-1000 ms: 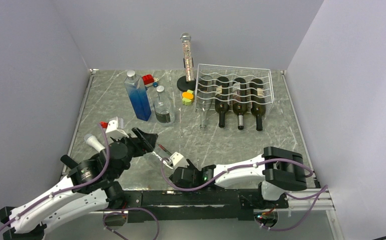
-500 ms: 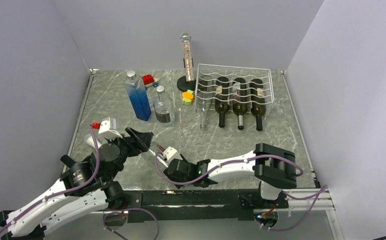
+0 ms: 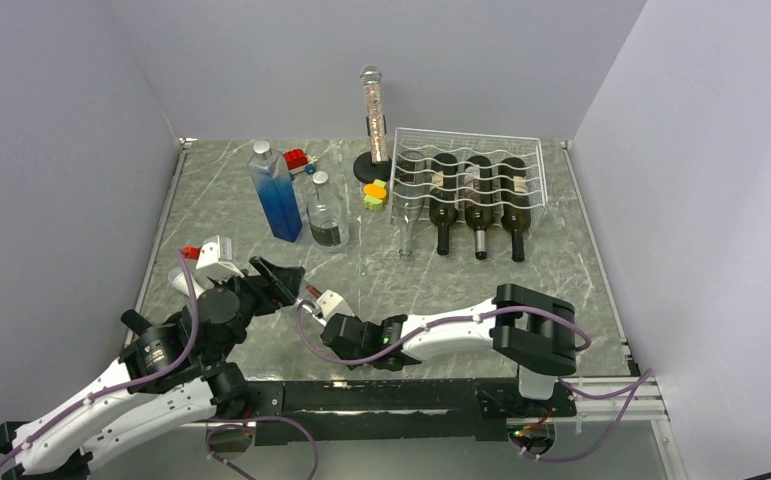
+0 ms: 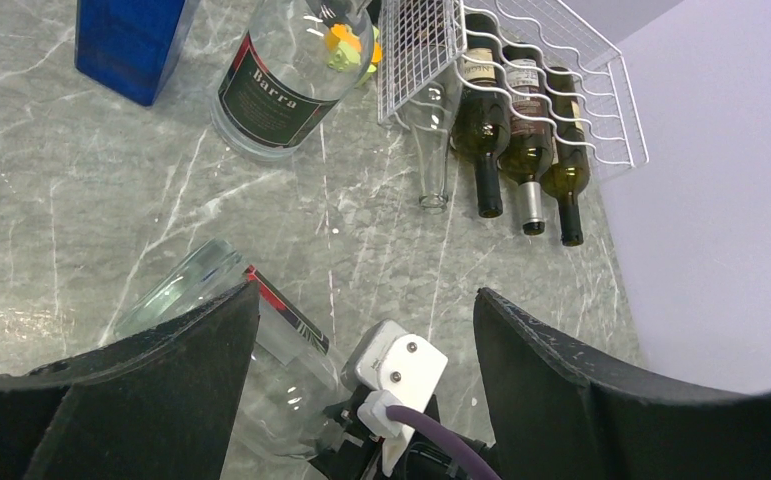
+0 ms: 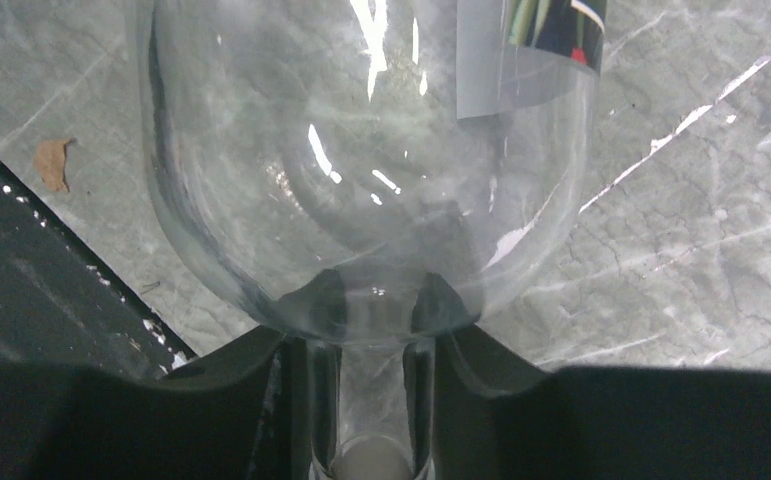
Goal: Put the wine bottle on the wine rack
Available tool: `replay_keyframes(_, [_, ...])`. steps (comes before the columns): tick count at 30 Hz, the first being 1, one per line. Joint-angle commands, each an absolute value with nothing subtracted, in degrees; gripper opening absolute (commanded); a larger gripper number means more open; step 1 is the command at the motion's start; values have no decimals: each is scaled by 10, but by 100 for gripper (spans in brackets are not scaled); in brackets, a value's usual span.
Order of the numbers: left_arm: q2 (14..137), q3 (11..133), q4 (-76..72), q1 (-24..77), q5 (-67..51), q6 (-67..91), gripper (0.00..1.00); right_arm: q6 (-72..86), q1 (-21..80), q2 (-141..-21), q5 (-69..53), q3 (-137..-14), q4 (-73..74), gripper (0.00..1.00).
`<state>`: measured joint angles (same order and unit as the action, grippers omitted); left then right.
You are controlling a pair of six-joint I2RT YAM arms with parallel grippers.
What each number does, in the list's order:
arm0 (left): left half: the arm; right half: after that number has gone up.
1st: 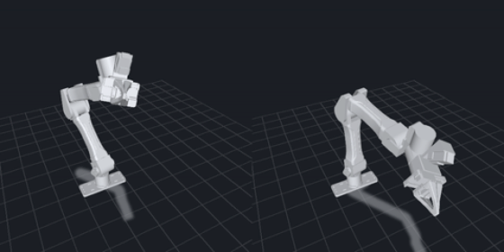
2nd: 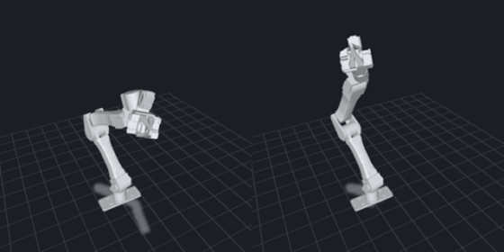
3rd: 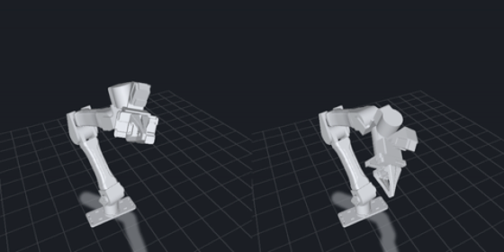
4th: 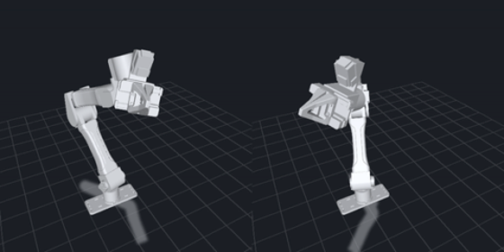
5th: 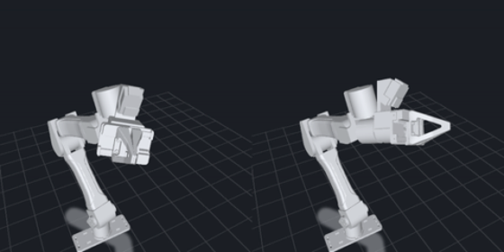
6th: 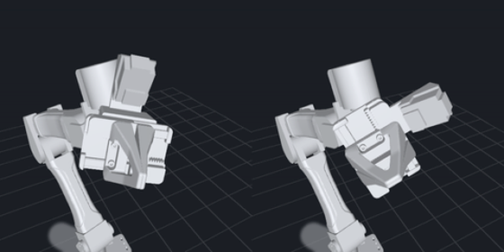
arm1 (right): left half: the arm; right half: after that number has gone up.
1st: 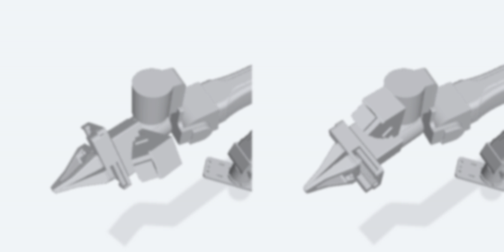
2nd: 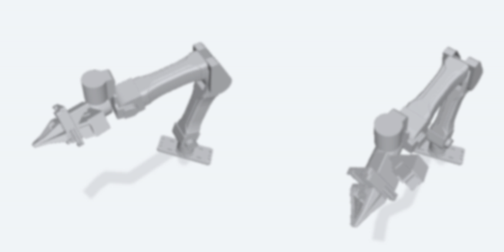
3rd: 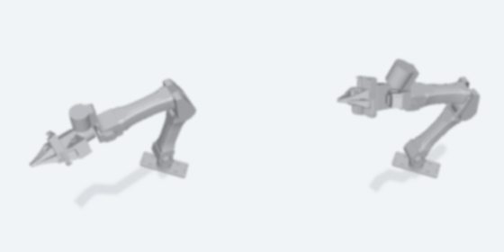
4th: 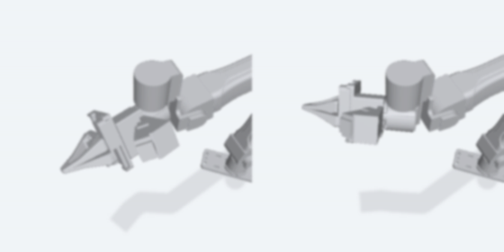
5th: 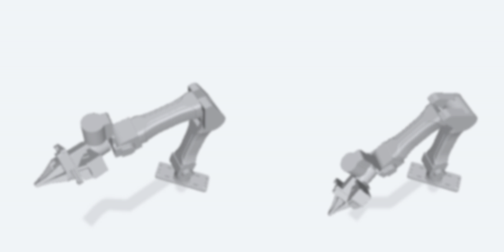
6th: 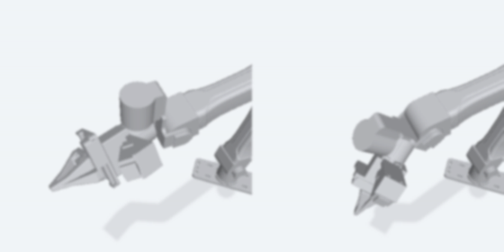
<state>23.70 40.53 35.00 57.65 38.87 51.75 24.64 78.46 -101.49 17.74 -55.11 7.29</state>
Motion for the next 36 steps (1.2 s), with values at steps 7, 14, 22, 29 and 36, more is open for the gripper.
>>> replay_keyframes(7, [219,425,359,574,409,514,82,230,779,-1015,237,-613,131,0])
replay_keyframes(14, [203,455,381,574,431,503,82,227,778,-920,243,-629,160,0])
replay_keyframes(22, [169,464,395,574,449,499,82,238,778,-808,257,-627,188,0])
replay_keyframes(29, [156,465,401,574,447,502,81,257,774,-716,304,-614,210,0])
replay_keyframes(36, [152,480,396,574,425,487,83,271,713,-616,361,-596,245,0])
